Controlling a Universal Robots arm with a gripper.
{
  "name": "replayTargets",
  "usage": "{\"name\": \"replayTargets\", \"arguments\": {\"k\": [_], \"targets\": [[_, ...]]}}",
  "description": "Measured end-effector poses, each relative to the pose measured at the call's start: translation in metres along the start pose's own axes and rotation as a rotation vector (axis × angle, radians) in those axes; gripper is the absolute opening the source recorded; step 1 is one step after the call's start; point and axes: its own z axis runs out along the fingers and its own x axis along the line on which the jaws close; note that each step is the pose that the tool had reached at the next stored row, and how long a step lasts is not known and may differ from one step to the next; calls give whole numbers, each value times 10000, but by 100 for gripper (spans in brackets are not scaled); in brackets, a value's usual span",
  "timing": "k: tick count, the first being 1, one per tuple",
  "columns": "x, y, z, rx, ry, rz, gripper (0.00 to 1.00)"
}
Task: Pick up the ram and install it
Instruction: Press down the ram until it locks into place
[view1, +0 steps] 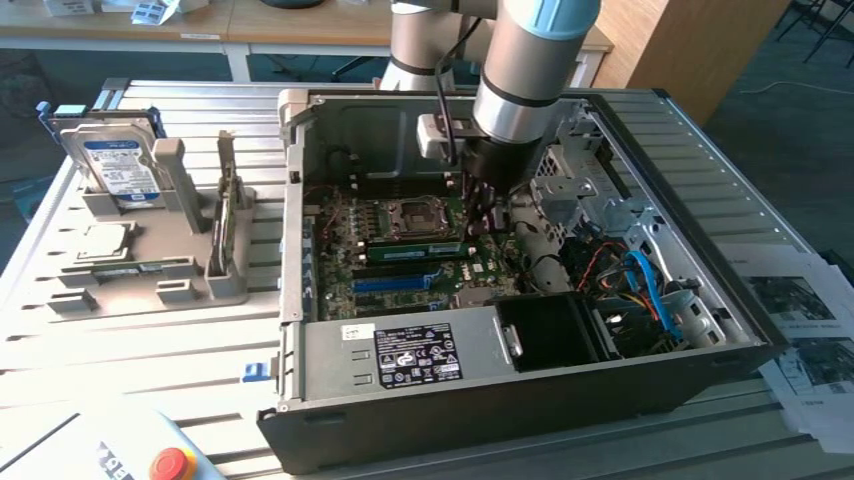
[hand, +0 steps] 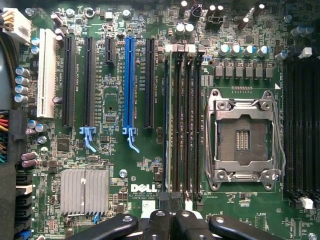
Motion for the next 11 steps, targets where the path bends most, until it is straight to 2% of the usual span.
{"name": "replayTargets", "arguments": {"k": [11], "targets": [[0,-1,14,12,-3,-2,10]]}}
